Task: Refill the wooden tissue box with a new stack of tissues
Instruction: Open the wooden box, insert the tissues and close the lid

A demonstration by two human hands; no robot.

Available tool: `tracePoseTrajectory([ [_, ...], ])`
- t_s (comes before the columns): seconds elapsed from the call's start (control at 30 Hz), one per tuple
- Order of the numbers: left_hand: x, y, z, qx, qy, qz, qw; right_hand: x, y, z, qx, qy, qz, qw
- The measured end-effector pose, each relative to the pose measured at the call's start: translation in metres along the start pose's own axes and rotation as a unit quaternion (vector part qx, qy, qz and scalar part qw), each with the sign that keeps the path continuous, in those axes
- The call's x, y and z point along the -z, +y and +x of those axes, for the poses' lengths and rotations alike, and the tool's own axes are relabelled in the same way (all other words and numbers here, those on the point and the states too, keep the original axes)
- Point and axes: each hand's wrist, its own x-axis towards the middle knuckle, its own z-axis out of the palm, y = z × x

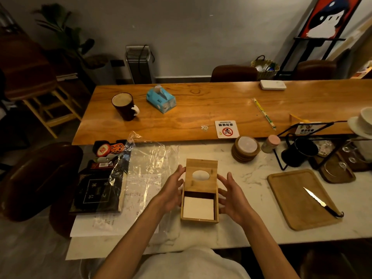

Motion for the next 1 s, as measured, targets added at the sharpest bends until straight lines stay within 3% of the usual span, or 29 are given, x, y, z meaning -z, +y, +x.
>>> tracePoseTrajectory([
  [0.1,0.013,-0.007,0.001,-0.006,0.005,-0.048,0.999,0.004,0.004,-0.002,0.013,0.01,0.01,1.0],
  [0.3,0.027,-0.06,-0.004,-0.128,0.011,0.073,0.989,0.022,0.037,-0.007,0.137,0.038,-0.171,0.975],
  [0.47,0.02,-0.078,-0.004,-0.15,0.069,0.098,0.981,0.018,0.052,-0.002,0.182,0.071,-0.237,0.952],
  [0.67,0.014,-0.076,-0.004,-0.116,0.094,0.065,0.987,0.017,0.054,-0.004,0.12,0.105,-0.184,0.97],
  [0.83,0.007,-0.075,-0.005,-0.064,0.022,0.04,0.997,0.015,0.055,-0.02,0.026,0.095,-0.108,0.989],
  [1.0,0.002,-0.075,-0.002,-0.017,0.002,0.015,1.0,-0.002,0.045,-0.025,-0.006,0.054,-0.119,0.991],
])
